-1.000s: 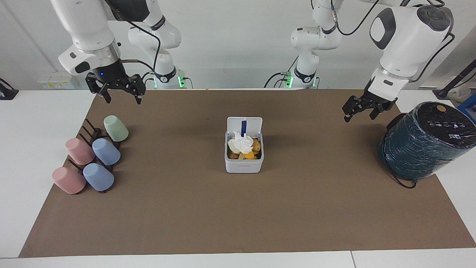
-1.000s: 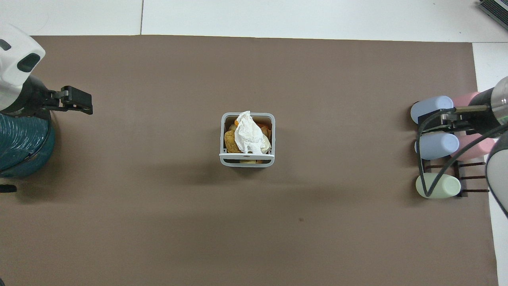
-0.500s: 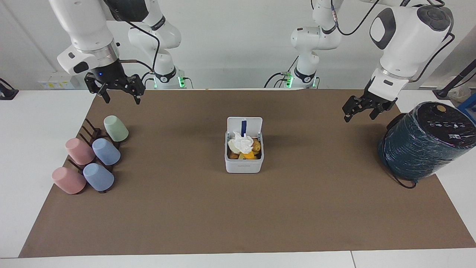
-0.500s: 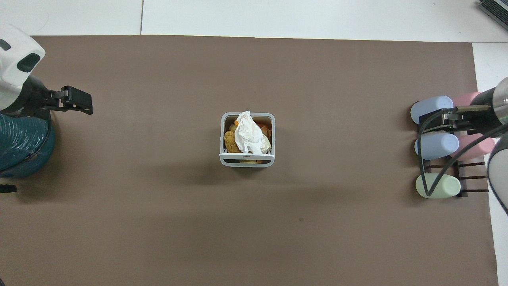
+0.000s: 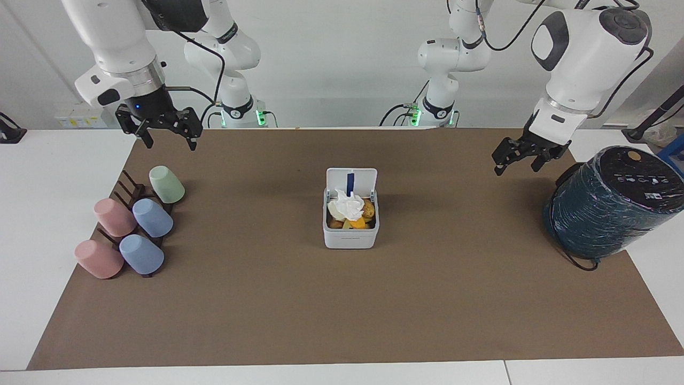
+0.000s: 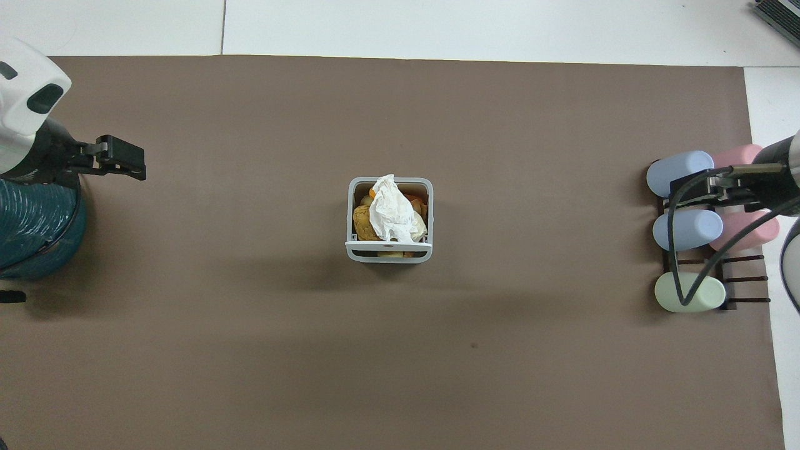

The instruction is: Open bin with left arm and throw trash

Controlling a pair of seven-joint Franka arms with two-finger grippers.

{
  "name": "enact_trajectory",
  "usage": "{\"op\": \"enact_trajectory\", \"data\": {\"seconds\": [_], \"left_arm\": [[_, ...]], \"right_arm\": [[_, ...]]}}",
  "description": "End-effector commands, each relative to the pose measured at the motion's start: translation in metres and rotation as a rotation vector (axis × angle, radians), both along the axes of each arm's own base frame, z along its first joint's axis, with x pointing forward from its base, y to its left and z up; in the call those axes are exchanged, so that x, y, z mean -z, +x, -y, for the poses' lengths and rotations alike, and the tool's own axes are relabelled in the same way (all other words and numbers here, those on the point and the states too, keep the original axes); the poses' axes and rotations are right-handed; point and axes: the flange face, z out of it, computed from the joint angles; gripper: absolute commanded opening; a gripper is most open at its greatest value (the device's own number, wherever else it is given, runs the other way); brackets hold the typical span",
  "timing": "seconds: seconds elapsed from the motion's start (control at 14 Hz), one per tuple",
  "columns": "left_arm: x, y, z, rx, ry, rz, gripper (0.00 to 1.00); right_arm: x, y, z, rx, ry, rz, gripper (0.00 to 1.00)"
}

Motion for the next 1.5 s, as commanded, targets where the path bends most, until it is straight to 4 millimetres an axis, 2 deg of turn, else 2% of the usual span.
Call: {"op": "enact_trajectory", "data": {"seconds": [0.0, 0.36, 1.43], "left_arm": [[-0.0012, -0.01, -0.0051, 0.006, 0.019, 0.003, 1.0], [-0.0012, -0.01, -0.0051, 0.006, 0.019, 0.003, 1.0], [-0.0012, -0.0101, -0.0042, 0.008, 0.019, 0.003, 1.0]], "right_arm": [[-0.0008, -0.006, 0.0018, -0.031, 0.005, 0.01, 1.0], [0.003, -0.009, -0.0008, -0.02, 0.061, -0.021, 1.0], [0.0019, -0.0092, -0.0025, -0.024, 0.061, -0.016, 1.0]]}}
